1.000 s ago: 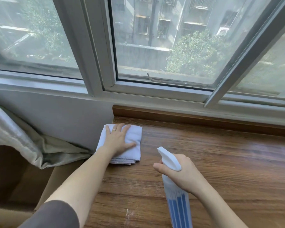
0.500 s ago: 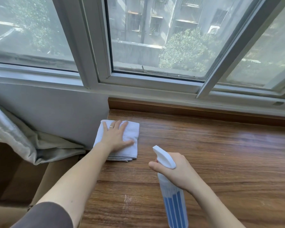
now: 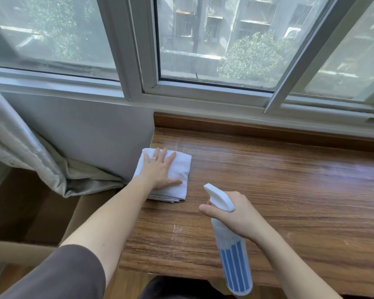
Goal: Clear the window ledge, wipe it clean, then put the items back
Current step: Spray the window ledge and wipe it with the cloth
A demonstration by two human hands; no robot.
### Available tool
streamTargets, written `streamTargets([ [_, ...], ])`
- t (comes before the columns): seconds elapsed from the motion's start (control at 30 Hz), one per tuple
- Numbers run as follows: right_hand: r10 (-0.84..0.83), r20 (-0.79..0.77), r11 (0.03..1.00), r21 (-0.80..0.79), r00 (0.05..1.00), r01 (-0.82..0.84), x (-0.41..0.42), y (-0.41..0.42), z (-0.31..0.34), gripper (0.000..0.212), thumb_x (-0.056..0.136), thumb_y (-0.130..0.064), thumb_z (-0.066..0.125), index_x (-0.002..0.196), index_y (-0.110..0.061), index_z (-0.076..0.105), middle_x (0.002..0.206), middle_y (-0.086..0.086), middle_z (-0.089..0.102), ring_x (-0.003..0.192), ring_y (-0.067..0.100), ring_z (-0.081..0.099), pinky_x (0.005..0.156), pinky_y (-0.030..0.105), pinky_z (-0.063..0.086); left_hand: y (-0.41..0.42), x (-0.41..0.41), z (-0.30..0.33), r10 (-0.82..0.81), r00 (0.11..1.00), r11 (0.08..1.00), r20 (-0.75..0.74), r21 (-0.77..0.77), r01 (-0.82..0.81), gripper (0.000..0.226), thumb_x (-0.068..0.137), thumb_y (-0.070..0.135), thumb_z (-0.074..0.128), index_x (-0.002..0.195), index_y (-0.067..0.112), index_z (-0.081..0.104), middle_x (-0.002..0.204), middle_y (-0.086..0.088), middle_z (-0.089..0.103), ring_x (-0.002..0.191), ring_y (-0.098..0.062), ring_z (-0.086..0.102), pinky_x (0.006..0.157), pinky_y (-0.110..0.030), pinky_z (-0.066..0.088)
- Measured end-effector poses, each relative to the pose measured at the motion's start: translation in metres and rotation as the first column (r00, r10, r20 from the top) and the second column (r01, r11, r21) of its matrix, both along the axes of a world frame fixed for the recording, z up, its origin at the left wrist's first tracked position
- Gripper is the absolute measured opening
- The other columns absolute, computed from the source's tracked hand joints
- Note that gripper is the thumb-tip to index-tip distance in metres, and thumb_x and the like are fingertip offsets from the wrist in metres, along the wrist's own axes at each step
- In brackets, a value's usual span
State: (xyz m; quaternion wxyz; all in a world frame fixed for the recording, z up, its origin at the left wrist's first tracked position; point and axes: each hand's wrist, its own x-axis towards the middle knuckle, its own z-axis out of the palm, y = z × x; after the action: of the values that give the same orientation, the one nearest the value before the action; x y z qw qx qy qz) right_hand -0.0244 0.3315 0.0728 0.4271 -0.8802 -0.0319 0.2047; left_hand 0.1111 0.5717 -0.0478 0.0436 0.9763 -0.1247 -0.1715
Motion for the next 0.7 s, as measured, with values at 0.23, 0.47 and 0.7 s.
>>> streamTargets([
  [0.23, 0.166, -0.137, 0.981, -0.077, 0.977, -0.178, -0.032, -0.010, -0.009, 0.070, 0.070, -0.066, 0.071, 0.072, -0.001, 0.045, 0.063, -0.002, 0.039, 0.058, 0.011, 0.034, 0.060, 0.032, 0.028, -0.003, -0.010, 0.009, 0.070, 0.997, 0.997, -0.031, 0.023, -0.069, 0.095, 0.083, 0.075, 0.044, 0.155, 0.032, 0.000, 0.164, -0.005, -0.009, 0.148, -0.036, -0.013, 0.115, -0.063, 0.004],
  [0.47, 0.171, -0.163, 0.983, -0.043, 0.972, -0.180, -0.050, -0.016, -0.021, 0.060, 0.069, -0.065, 0.073, 0.064, -0.014, 0.041, 0.064, -0.001, 0.038, 0.059, 0.012, 0.034, 0.060, 0.033, 0.026, -0.004, -0.027, 0.023, 0.136, 0.986, 0.990, -0.096, -0.020, -0.139, 0.092, 0.085, 0.064, 0.055, 0.155, 0.032, 0.005, 0.164, 0.002, -0.005, 0.148, -0.035, -0.001, 0.115, -0.058, 0.016],
  [0.7, 0.166, -0.114, 0.981, -0.081, 0.979, -0.176, -0.060, -0.007, -0.024, 0.055, 0.072, -0.063, 0.073, 0.064, -0.018, 0.042, 0.064, -0.001, 0.042, 0.059, 0.011, 0.038, 0.059, 0.032, 0.029, 0.003, -0.046, 0.030, 0.111, 0.986, 0.993, -0.125, -0.019, -0.114, 0.092, 0.084, 0.060, 0.059, 0.154, 0.031, 0.008, 0.163, 0.003, -0.002, 0.148, -0.032, 0.008, 0.114, -0.054, 0.022],
])
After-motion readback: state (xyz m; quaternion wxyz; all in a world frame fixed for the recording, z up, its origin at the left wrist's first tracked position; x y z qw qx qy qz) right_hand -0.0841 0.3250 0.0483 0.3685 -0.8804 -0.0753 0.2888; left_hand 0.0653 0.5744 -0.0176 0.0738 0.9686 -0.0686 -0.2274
